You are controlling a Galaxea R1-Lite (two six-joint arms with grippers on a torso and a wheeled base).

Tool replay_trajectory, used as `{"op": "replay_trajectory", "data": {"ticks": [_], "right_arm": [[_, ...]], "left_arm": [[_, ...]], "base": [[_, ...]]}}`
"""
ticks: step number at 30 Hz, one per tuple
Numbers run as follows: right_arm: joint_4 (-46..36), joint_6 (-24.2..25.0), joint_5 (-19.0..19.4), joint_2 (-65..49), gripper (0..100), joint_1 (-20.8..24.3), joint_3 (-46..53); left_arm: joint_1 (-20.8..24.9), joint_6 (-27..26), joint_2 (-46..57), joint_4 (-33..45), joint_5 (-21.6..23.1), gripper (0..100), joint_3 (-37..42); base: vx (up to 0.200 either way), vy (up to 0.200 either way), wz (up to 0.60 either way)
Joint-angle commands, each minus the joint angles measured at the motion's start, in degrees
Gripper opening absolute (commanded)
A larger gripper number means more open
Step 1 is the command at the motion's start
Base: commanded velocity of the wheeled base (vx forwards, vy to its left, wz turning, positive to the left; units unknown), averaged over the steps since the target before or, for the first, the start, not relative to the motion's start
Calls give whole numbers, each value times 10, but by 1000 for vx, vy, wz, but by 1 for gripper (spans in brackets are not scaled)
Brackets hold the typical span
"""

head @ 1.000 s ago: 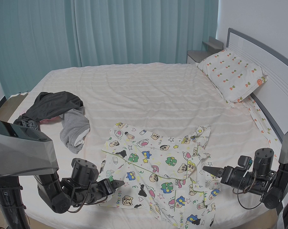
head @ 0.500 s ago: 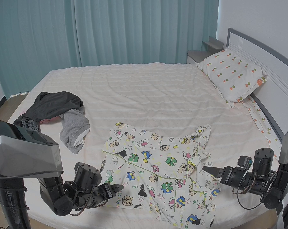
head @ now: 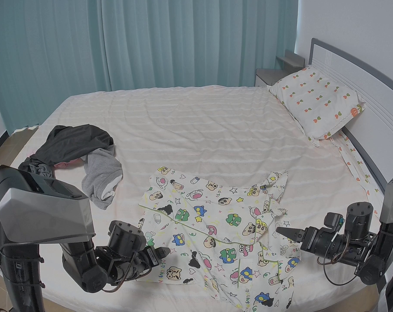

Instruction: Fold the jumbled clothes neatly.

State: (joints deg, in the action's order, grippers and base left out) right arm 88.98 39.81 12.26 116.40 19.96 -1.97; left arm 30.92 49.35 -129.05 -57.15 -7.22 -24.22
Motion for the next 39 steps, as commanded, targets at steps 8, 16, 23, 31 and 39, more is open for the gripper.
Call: {"op": "replay_trajectory", "data": {"ticks": [8, 16, 23, 31, 39], "right_arm": [[7, 0, 0, 0, 100, 1, 0], [7, 0, 0, 0, 100, 1, 0], [7, -1, 0, -2, 100, 1, 5], [7, -6, 0, -3, 100, 1, 5], [7, -12, 0, -2, 100, 1, 5]], "left_arm": [[5, 0, -16, 27, -20, 0, -25], [-17, -2, -21, -2, -93, 0, -36], [-43, -15, -15, -57, -97, 0, -35], [-95, -79, -44, -146, -106, 0, -28], [-114, -112, -89, -185, -104, 0, -30]], "base": [[0, 0, 0], [0, 0, 0], [0, 0, 0], [0, 0, 0], [0, 0, 0]]}}
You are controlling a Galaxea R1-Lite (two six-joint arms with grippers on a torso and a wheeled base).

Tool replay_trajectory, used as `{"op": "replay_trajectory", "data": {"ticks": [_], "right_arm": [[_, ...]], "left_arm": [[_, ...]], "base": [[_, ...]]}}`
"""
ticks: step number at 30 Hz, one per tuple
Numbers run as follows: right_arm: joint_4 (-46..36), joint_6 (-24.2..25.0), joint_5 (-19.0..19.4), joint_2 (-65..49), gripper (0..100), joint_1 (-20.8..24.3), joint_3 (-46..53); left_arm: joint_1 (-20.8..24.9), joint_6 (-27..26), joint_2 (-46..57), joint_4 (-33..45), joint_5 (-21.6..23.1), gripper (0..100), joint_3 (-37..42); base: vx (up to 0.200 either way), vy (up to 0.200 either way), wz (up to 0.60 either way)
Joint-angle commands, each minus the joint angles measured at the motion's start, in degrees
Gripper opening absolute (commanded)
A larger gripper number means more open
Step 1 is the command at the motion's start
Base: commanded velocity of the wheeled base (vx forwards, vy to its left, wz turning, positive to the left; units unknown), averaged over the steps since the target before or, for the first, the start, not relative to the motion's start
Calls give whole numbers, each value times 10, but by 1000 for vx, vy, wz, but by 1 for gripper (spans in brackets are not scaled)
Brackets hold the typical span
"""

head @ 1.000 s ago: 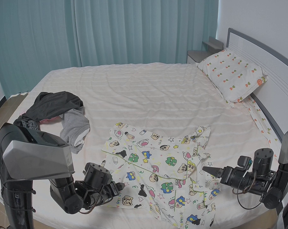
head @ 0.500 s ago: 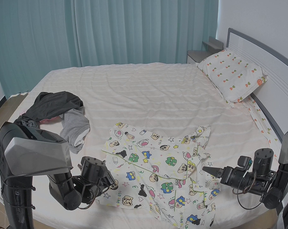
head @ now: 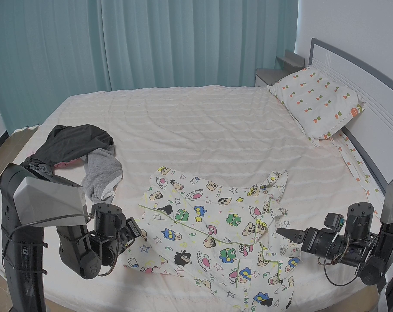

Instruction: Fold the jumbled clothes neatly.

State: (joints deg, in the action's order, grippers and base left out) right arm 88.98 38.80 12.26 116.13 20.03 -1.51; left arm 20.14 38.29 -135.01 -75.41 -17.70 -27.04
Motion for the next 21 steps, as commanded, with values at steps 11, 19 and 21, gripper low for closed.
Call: {"op": "replay_trajectory", "data": {"ticks": [11, 19, 21], "right_arm": [[7, -2, -1, 2, 100, -7, -4], [6, -1, 0, 12, 100, -45, -22], [5, 0, 5, 28, 100, -64, -39]], "left_arm": [[-26, -22, -25, -4, 7, 0, -40], [-45, -16, -14, -4, 28, 100, -30], [-57, 1, 8, -4, 52, 100, -16]], "base": [[0, 0, 0], [0, 0, 0], [0, 0, 0]]}}
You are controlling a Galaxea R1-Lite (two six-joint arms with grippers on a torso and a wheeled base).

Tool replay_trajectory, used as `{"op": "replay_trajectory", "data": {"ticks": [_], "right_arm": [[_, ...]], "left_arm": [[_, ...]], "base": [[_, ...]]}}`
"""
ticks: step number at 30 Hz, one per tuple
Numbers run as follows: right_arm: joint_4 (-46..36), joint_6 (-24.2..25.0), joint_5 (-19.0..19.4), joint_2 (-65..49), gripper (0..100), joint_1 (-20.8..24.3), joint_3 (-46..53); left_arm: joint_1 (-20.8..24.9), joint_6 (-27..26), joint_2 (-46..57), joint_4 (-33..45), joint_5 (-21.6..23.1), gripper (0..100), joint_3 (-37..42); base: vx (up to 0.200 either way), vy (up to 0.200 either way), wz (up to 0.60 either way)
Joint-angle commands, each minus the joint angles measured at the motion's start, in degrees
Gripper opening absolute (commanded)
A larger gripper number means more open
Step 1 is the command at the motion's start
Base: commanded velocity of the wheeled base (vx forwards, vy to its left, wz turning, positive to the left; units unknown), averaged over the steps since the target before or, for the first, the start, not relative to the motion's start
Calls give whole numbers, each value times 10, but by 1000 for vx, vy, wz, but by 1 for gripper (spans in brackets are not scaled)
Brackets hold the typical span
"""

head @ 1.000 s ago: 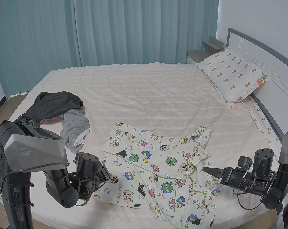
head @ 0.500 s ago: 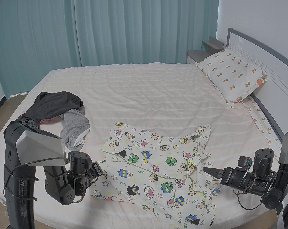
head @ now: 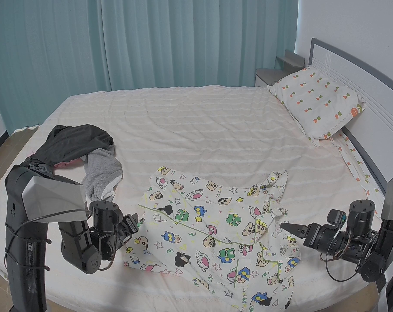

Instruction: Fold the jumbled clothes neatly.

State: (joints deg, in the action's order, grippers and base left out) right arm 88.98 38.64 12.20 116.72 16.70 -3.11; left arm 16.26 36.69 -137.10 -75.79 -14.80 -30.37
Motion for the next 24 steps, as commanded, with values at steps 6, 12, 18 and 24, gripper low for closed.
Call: {"op": "replay_trajectory", "data": {"ticks": [6, 12, 18, 24], "right_arm": [[1, -1, 25, 140, 100, -53, -140], [-129, -1, 21, 190, 100, -82, -268], [-188, -16, 12, 183, 100, -107, -301], [-188, -23, -13, 207, 100, -110, -306]], "left_arm": [[-18, 102, 115, -1, 152, 100, 93], [-12, 168, 155, -14, 256, 100, 137], [-3, 192, 149, -53, 258, 100, 148], [-3, 191, 124, -95, 255, 100, 167]], "base": [[0, 0, 0], [0, 0, 0], [0, 0, 0], [0, 0, 0]]}}
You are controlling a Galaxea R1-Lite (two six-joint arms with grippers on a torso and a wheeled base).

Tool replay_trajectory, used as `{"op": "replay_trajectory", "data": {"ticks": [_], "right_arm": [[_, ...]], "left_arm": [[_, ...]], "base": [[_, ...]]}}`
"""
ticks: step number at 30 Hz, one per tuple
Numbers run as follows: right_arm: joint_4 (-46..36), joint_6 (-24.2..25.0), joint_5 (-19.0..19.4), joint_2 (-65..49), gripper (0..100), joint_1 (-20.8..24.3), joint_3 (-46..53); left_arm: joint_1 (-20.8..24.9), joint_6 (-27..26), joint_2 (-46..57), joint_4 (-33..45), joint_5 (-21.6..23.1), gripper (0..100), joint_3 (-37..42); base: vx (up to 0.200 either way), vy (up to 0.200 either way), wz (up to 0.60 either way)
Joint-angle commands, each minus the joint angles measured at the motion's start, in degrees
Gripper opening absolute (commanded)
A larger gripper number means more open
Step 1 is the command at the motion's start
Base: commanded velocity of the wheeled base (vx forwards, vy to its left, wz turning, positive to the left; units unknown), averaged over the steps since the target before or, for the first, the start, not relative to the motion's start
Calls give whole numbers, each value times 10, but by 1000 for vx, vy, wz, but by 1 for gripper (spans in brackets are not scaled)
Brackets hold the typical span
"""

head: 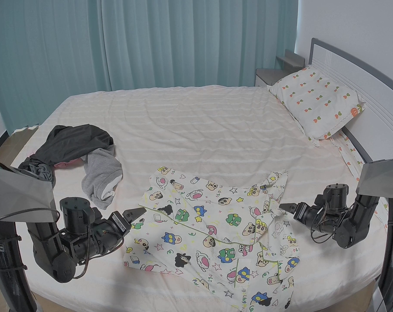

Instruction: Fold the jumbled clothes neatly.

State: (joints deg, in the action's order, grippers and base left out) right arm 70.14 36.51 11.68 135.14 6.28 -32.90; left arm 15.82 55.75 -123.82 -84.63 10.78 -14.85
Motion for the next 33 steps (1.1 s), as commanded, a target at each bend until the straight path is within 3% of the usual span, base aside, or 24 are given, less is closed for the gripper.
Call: {"op": "replay_trajectory", "data": {"ticks": [1, 23, 30, 33], "right_arm": [[1, -1, -12, 29, 100, -7, -6], [2, -5, -19, 49, 100, 12, 35], [6, -26, -23, 60, 100, 15, 32], [6, -62, -24, 70, 100, 17, 31]], "left_arm": [[2, 1, -17, -12, -1, 100, 14], [-4, 1, -34, -28, -4, 100, 22], [-4, 1, -34, -28, -16, 100, 22], [-4, 1, -39, -34, -23, 100, 22]], "base": [[0, 0, 0], [0, 0, 0], [0, 0, 0], [0, 0, 0]]}}
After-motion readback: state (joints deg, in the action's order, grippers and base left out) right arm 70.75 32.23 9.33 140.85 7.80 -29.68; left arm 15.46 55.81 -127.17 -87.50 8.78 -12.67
